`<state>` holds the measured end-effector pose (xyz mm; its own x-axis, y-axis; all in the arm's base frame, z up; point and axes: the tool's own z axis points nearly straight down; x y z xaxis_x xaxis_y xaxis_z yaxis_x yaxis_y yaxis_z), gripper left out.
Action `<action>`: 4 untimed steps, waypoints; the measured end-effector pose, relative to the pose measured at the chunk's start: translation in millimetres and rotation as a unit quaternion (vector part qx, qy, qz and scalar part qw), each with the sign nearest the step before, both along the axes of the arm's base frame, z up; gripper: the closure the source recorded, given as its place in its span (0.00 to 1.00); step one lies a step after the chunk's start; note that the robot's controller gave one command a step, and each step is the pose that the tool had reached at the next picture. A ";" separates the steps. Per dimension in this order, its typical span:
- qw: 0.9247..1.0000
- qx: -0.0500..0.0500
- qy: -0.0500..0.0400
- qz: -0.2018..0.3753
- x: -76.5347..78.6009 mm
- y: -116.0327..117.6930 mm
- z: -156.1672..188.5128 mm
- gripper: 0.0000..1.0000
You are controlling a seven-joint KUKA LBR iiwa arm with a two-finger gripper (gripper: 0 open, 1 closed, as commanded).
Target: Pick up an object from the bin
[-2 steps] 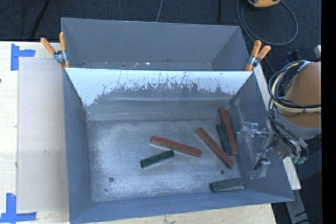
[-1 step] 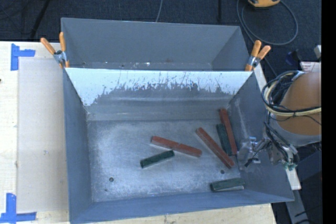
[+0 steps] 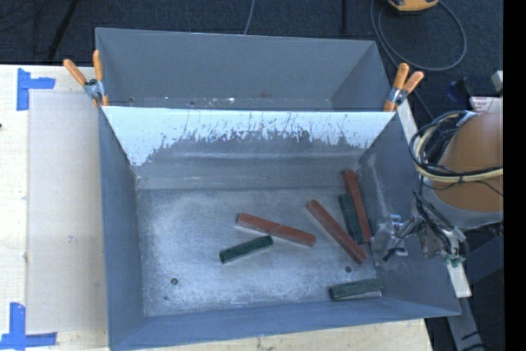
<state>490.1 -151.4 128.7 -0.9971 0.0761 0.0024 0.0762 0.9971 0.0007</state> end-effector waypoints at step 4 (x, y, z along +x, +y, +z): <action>0.936 -0.001 -0.004 0.352 -10.7 48.3 -43.3 0.00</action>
Offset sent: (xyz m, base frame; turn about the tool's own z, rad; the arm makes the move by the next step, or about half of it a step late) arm 0.0000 0.0000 0.0000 0.0000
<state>479.5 -103.2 85.4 -0.8000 -0.6000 -0.0048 -0.5999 0.8000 -0.0043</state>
